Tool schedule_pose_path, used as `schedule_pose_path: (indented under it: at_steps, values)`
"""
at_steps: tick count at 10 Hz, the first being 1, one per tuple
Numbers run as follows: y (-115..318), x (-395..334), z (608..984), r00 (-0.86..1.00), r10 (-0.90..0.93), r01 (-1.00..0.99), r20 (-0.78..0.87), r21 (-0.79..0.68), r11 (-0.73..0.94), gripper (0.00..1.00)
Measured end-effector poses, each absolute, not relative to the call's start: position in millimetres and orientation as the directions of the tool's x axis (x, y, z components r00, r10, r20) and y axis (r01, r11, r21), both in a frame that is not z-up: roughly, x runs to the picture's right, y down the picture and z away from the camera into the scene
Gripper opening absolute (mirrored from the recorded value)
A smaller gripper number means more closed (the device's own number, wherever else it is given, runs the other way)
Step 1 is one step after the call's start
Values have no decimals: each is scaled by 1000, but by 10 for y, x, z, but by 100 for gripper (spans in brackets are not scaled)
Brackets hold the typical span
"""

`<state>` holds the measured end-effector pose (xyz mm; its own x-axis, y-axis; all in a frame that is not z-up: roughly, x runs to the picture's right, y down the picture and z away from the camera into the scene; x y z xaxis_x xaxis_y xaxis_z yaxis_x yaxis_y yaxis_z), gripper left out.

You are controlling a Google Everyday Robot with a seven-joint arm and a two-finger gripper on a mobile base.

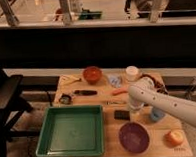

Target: Wipe red bowl with eraser

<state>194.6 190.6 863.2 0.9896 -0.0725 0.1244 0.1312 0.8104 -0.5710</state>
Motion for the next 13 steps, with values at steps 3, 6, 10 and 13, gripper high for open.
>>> schedule_pose_path:
  at_steps: [3, 6, 10, 13]
  values:
    - [1904, 1943, 8629, 989, -73, 132, 125, -571, 810, 40]
    - [1863, 1920, 8590, 989, -76, 136, 128, -565, 814, 20]
    - [1516, 1962, 8211, 990, -40, 105, 133, -531, 841, 10]
    - [1311, 2151, 7957, 993, -14, 70, 115, -498, 864, 10]
